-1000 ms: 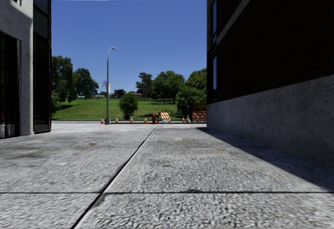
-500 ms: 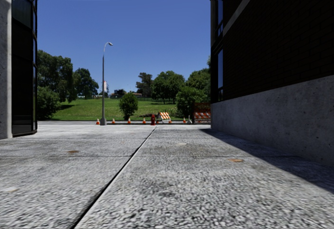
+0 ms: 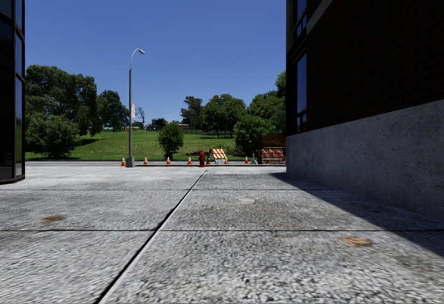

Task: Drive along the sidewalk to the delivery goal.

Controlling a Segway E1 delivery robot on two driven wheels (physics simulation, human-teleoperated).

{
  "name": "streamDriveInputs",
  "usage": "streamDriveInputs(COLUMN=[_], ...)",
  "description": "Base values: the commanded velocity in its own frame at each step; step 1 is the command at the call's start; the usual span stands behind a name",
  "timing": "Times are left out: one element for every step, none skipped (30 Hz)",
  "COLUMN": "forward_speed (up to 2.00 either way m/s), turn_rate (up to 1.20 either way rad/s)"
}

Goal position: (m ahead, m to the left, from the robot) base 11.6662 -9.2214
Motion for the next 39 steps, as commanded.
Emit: streamDriveInputs(forward_speed=[2.0,2.0,2.0,2.0,2.0,2.0,2.0,2.0,2.0,2.0,2.0,2.0,2.0,2.0,2.0,2.0,2.0,2.0,2.0,2.0,2.0,2.0,2.0,2.0,2.0,2.0,2.0,2.0,2.0,2.0,2.0,2.0,2.0,2.0,2.0,2.0,2.0,2.0,2.0], turn_rate=[0.0,0.0,0.0,0.0,0.0,0.0,0.0,0.0,0.0,0.0,0.0,0.0,0.0,0.0,0.0,0.0,0.0,0.0,0.0,0.0,0.0,0.0,0.0,0.0,0.0,0.0,0.0,0.0,0.0,0.0,0.0,0.0,0.0,0.0,0.0,0.0,0.0,0.0,0.0])
